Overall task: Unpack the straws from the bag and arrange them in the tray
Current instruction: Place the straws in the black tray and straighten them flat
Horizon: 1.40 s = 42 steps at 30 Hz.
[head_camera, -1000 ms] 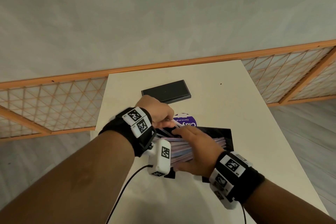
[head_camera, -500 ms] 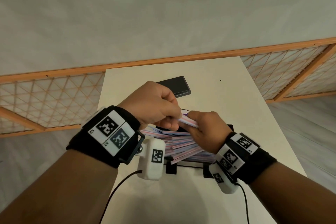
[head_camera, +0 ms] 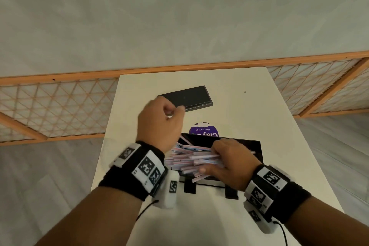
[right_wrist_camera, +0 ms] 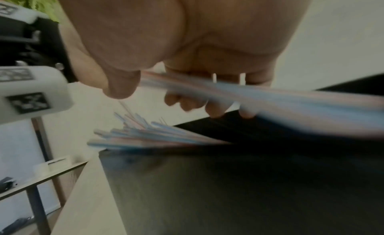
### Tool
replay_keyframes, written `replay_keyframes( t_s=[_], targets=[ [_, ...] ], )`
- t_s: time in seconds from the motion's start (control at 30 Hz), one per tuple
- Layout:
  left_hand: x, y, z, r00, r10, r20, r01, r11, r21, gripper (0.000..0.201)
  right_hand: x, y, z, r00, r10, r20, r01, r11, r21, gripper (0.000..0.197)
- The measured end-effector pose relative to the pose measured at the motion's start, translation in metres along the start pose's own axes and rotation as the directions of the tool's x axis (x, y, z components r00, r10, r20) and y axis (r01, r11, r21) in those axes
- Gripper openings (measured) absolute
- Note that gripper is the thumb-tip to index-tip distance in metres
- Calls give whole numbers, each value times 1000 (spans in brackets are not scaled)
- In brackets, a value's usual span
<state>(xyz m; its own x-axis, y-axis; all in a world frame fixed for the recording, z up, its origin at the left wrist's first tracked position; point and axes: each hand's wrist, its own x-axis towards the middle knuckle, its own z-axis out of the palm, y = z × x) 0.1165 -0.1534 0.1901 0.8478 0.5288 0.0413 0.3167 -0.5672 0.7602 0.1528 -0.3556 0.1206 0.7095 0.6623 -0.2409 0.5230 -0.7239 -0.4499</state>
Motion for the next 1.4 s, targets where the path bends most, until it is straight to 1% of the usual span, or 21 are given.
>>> replay_keyframes(
  t_s=[0.03,0.07,0.13,0.17,0.23,0.33,0.43,0.53,0.63,0.7,0.8,0.97,1.03,1.1,1.13,1.2,1.23,1.27,1.3,1.33,1.4],
  targets=[
    [7,-4,-1,1000,-3,-9,3,994,111,22,-1,3,4,1000,8,9,-8,1000,-7,65],
    [13,-7,-1,998,-24,54,9,962,274,26,-2,5,8,1000,13,24,-13,1000,-7,77],
    [19,-10,5,952,-159,260,-22,814,580,42,-3,8,14,996,52,76,-52,999,-5,100],
    [21,-11,9,919,-221,326,-58,743,667,46,-4,8,16,991,78,107,-77,997,-13,107],
    [24,-12,20,871,-291,397,-114,665,738,41,-4,9,21,985,100,139,-95,995,-44,113],
    [26,-15,34,869,-295,397,-141,622,770,15,-5,10,24,985,99,141,-89,993,-74,112],
    [25,-11,36,906,-251,342,-105,648,754,20,-4,10,26,988,98,118,-90,993,-74,104],
    [21,7,23,944,-143,298,-92,753,652,21,0,9,27,989,121,80,-116,992,-55,93],
    [17,26,-2,967,-27,252,-112,846,522,19,7,10,30,985,166,52,-167,986,15,98],
    [14,34,-18,977,47,207,-143,869,474,17,11,13,33,979,200,31,-202,972,117,103],
    [12,32,-33,980,108,170,-169,899,403,14,15,15,34,979,201,24,-201,958,204,97],
    [2,18,-24,967,50,249,-135,931,338,14,15,16,35,985,172,5,-170,968,185,91],
    [-4,16,-20,930,21,366,-171,908,382,9,14,15,31,987,160,31,-162,982,94,91],
    [-5,9,-19,887,6,462,-205,902,381,15,13,14,28,984,150,99,-151,989,-4,97],
    [-4,3,-22,896,16,444,-188,919,346,24,11,14,27,981,146,131,-142,989,-39,101],
    [3,-10,-30,970,8,244,-67,970,235,39,10,15,25,975,144,167,-132,988,-82,108],
    [8,-19,-34,990,-47,133,24,985,169,43,9,15,26,972,151,181,-135,986,-94,110],
    [10,-28,-35,987,-145,75,139,987,83,45,9,15,26,969,157,191,-139,985,-103,110],
    [12,-36,-33,961,-265,84,269,963,-34,43,9,14,26,967,161,198,-141,984,-110,111],
    [11,-42,-27,918,-370,145,391,907,-155,38,9,13,27,966,164,202,-142,983,-115,110],
    [2,-51,-12,823,-470,318,562,754,-340,24,13,8,26,964,162,211,-140,984,-113,108]
  ],
)
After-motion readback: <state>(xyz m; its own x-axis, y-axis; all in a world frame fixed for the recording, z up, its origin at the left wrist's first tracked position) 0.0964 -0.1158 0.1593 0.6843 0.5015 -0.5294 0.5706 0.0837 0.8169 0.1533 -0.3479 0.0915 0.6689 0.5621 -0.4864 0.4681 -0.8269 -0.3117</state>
